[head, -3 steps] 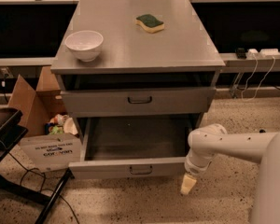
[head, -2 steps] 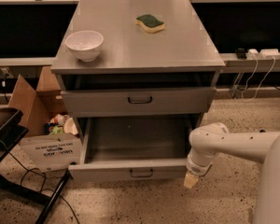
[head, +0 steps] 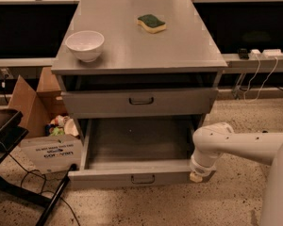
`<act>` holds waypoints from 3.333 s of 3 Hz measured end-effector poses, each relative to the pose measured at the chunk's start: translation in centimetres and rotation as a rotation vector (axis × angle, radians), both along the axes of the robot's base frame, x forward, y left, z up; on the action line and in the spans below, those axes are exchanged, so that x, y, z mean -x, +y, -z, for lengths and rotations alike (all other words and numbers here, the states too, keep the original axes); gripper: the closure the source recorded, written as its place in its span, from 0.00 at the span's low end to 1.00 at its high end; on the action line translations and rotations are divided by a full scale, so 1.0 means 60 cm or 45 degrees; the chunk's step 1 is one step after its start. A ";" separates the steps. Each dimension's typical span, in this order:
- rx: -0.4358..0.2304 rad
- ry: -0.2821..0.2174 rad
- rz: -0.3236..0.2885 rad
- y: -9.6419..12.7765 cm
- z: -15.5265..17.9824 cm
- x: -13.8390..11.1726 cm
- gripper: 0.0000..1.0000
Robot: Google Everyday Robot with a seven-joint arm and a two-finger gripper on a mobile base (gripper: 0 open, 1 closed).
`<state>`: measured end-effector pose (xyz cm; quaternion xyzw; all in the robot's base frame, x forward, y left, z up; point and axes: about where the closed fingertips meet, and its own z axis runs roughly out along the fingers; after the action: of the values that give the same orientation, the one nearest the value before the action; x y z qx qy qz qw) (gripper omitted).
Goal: Open middle drawer
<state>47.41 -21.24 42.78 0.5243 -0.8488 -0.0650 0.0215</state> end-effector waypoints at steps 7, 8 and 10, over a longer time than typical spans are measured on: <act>0.020 0.053 0.107 -0.017 -0.023 0.076 1.00; -0.011 0.037 0.153 -0.007 -0.033 0.080 1.00; -0.025 0.116 0.324 -0.016 -0.061 0.221 1.00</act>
Offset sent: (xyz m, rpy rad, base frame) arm -0.6157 -0.0567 0.1466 -0.3739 0.4976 -0.9019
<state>34.13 -22.21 46.43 0.4090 -0.9059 -0.0992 0.0466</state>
